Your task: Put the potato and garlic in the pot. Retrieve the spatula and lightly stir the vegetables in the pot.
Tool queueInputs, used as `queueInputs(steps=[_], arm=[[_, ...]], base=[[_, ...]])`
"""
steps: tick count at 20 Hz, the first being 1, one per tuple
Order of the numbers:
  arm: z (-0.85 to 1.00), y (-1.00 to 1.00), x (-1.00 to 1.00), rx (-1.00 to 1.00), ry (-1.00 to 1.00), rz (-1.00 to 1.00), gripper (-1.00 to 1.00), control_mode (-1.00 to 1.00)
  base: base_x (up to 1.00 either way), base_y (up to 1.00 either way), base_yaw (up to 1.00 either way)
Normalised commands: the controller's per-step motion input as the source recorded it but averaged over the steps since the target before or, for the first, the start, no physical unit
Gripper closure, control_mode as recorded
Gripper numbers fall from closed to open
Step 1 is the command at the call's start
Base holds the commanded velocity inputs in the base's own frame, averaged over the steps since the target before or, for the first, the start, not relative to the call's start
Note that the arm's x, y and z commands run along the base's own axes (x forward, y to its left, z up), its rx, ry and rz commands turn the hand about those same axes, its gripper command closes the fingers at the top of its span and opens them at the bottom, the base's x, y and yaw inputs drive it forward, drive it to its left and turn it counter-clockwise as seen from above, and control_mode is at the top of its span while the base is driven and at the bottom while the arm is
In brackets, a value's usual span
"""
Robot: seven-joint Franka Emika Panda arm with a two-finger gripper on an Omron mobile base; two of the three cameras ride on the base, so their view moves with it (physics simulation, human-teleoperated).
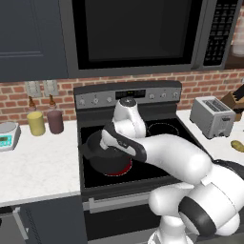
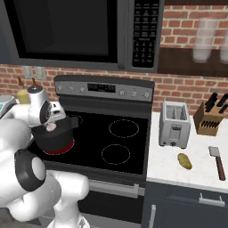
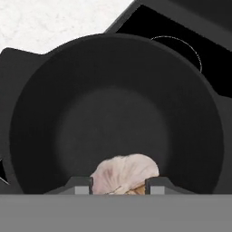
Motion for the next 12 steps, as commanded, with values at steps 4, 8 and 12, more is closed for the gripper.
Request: queueInputs(steps=[4, 8, 12], arm=[[-0.36, 0.1, 0.14, 0.0, 0.1, 0.0, 1.0, -1.0], [-0.24, 0.18, 0.04, 0.0, 0.12, 0.0, 1.0, -1.0], [-0.22, 0.18, 0.0, 0.0, 0.14, 0.0, -1.0, -1.0]], base=[[0.0, 0.0, 0.0], [0.0, 0.0, 0.0], [0.0, 0.0, 0.0]])
